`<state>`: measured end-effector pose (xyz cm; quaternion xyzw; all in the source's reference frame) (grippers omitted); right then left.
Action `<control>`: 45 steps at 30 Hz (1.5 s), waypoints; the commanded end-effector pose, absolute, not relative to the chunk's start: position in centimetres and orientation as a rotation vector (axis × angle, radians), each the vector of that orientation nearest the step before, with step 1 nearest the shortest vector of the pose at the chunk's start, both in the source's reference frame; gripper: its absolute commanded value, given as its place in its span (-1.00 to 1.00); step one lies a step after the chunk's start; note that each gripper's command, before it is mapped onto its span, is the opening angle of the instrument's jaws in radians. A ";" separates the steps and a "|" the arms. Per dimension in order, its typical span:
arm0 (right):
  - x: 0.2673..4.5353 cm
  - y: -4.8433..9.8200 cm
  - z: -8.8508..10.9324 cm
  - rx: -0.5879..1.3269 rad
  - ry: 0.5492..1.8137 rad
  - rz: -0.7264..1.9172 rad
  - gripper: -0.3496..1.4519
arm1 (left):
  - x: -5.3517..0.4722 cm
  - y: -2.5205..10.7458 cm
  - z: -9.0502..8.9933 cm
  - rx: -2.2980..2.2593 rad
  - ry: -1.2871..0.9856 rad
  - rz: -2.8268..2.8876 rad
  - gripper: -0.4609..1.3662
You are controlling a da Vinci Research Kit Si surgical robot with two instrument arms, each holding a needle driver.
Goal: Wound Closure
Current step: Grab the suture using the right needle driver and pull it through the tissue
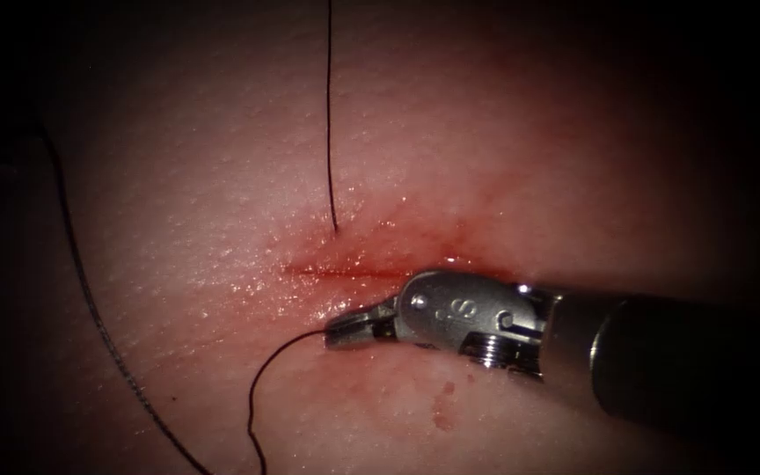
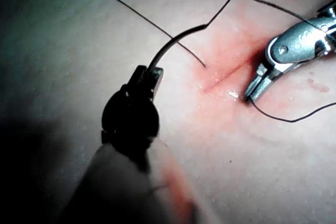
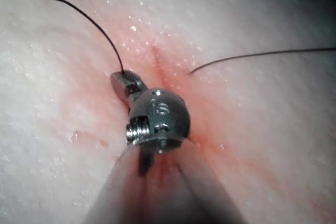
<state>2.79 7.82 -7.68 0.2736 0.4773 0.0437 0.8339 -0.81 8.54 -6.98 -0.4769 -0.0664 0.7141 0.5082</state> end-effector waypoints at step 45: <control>2.79 7.9 -7.8 1.695 0.645 0.526 -1.00 | -1.25 9.0 -6.8 -1.330 -0.102 1.751 -0.88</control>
